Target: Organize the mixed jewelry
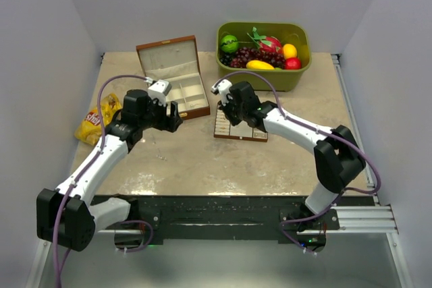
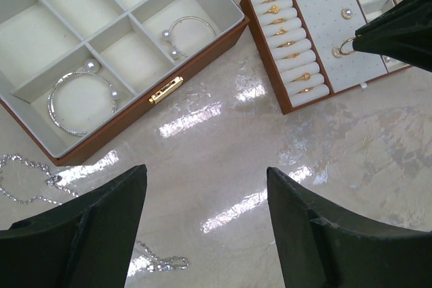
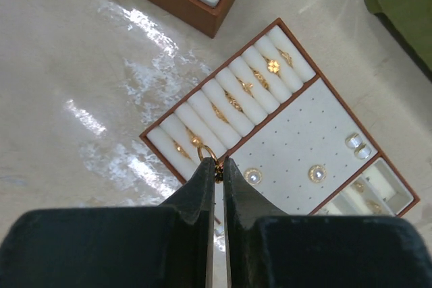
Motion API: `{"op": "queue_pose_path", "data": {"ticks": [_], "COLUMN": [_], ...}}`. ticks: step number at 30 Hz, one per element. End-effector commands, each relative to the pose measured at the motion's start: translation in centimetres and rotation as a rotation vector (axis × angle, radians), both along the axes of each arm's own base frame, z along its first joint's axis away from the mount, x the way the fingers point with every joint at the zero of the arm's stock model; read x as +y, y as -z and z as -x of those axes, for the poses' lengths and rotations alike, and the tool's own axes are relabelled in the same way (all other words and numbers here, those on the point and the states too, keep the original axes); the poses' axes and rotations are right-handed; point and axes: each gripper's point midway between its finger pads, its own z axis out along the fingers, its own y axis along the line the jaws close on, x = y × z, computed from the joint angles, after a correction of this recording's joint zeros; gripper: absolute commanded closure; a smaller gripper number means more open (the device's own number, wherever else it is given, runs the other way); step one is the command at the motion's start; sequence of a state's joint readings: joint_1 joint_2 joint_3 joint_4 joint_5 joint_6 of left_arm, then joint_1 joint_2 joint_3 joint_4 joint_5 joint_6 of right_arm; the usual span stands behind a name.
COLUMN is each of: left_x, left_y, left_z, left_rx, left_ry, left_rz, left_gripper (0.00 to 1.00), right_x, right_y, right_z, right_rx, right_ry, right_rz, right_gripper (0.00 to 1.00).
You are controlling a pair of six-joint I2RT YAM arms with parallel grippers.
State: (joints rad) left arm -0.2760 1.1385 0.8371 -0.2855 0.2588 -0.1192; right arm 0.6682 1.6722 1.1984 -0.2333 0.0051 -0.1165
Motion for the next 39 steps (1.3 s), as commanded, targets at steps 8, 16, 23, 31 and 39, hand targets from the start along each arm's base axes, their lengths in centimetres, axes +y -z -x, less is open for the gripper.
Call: {"op": "queue_pose_path", "data": {"ticks": [8,16,23,31,39], "left_x": [0.4,0.7,0.5,0.4,0.4], "left_y": [-0.9,-0.7,-0.3,-0.2,-0.1], "left_z": [-0.5,-0.6,-0.6,-0.6,-0.6], "left_rx": [-0.049,-0.044,-0.029,-0.026,-0.022], "left_ry": [-0.002,-0.017,-0.008,-0.003,0.0], "left_rz": [-0.019,-0.028,-0.029,-0.028,-0.029], "left_gripper": [0.24,0.25,0.25,0.25,0.25], "right_x": [1.1,1.8,2.2,1.8,1.5], "right_y": [-0.4,1.7,3.4,4.6,5.3], "right_z": [-2.8,-3.5,-3.1,-2.6,-2.2], "right_rx": [-0.17,-0.177,-0.156,-0.141,-0.123], "right_ry": [-0.2,-0.264,-0.334,-0.368,-0.395], "right_rz": [0.171,0.273,0.325,0.355,0.377], "right_gripper": [1.0,1.0,1.0,1.0,1.0]}}
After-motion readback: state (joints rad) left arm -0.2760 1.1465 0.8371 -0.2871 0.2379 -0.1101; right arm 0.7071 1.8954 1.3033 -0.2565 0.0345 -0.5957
